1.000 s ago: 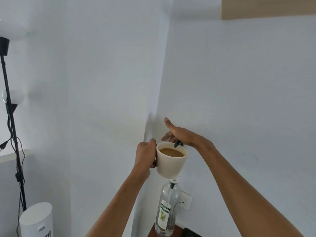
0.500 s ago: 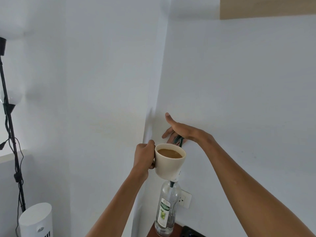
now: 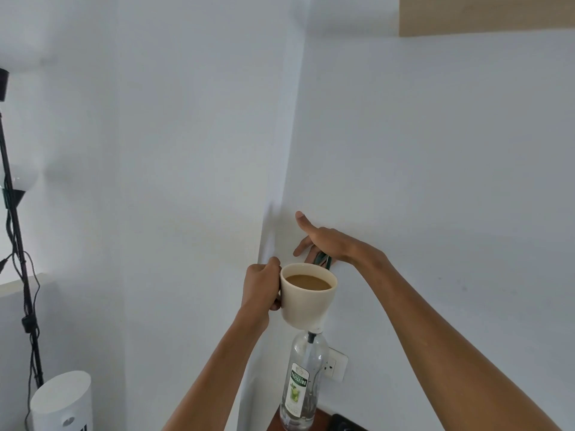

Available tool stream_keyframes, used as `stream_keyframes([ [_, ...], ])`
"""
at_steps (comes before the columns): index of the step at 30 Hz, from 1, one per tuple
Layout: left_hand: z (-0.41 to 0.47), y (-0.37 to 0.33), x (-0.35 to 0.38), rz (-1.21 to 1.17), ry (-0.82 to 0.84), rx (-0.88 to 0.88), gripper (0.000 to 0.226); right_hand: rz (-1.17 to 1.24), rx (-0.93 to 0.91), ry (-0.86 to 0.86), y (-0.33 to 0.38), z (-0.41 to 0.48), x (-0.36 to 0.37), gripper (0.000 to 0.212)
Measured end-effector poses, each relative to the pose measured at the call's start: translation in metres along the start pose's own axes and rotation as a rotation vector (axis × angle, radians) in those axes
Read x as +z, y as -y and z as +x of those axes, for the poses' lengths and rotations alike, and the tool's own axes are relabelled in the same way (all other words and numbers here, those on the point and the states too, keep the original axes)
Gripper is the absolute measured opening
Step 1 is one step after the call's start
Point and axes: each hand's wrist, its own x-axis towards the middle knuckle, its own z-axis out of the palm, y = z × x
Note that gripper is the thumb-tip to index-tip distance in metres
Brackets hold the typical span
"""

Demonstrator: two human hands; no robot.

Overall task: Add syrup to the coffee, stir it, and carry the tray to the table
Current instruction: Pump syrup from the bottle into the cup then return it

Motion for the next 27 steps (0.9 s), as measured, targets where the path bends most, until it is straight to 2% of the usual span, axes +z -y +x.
stream_keyframes([
  [7,-0.0022,0.0049,0.0,0.016,0.005,0.006,0.041,0.01,-0.008,-0.018,-0.0004,-0.0028,0.0019,0.112],
  [13,-0.0013,0.0057,0.0046,0.017,0.012,0.003,0.038,-0.006,-0.025,-0.043,-0.0008,-0.004,0.0042,0.124],
  [17,0.0004,0.0022,0.0053,0.012,0.007,0.003,0.039,-0.006,-0.018,-0.063,-0.0023,-0.0034,0.0048,0.124],
  [22,0.0013,0.0007,0.0048,0.023,0.006,0.011,0.039,0.004,-0.007,-0.016,0.0005,-0.0046,0.0015,0.126],
  [27,0.0026,0.0005,0.0035,0.021,0.005,0.008,0.04,0.006,0.046,0.025,0.0041,-0.0055,-0.0042,0.111],
])
